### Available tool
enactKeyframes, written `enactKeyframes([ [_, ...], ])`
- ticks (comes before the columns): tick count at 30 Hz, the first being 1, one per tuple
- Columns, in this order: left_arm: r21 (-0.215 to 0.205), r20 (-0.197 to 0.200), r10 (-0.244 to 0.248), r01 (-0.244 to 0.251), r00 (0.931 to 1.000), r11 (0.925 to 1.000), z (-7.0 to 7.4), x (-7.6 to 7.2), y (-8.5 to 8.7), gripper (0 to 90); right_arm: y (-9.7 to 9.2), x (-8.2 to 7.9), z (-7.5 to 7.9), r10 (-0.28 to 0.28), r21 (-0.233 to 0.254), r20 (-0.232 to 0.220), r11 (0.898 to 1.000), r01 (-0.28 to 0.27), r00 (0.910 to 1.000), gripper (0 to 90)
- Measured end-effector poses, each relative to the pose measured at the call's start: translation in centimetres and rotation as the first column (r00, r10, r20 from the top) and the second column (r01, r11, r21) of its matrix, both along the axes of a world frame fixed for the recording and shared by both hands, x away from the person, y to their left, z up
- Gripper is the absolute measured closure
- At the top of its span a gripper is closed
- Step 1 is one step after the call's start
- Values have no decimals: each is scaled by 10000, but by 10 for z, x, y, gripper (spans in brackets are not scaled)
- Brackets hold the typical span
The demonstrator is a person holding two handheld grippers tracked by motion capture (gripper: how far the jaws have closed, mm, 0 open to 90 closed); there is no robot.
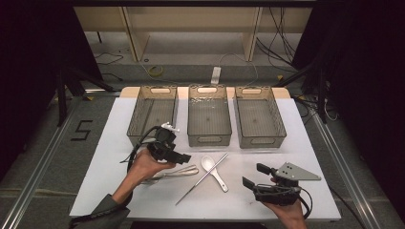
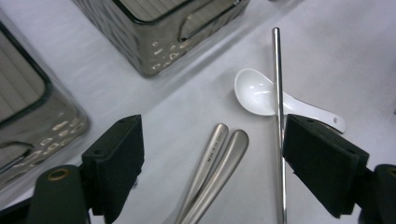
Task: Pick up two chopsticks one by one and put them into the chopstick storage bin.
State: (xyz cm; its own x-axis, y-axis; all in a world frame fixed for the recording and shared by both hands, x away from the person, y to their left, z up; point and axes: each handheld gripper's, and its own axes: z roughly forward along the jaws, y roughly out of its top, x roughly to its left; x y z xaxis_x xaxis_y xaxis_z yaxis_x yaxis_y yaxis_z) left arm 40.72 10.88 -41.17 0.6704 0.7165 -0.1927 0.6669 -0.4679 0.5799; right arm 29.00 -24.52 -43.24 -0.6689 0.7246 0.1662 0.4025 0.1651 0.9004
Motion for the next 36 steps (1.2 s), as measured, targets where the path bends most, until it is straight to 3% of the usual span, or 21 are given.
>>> enactKeyframes([
  [18, 649, -482, -939, 969, 9944, 9932, -21, -23, -31, 215, 0, -1, 0, -40, -57, 31, 10000, 40, 10000, 263],
  [26, 909, -846, -1147, 1223, 9898, 9883, -32, -26, -42, 283, 0, -3, 1, 13, -113, 32, 9999, -12, 10000, 263],
  [31, 964, -882, -1277, 1361, 9879, 9860, -37, -31, -47, 320, 2, -3, 1, 83, -174, 90, 9998, -82, 9999, 264],
  [36, 981, -823, -1658, 1735, 9827, 9799, -41, -37, -55, 421, 3, -3, 2, 110, -216, 110, 9997, -107, 9999, 264],
])
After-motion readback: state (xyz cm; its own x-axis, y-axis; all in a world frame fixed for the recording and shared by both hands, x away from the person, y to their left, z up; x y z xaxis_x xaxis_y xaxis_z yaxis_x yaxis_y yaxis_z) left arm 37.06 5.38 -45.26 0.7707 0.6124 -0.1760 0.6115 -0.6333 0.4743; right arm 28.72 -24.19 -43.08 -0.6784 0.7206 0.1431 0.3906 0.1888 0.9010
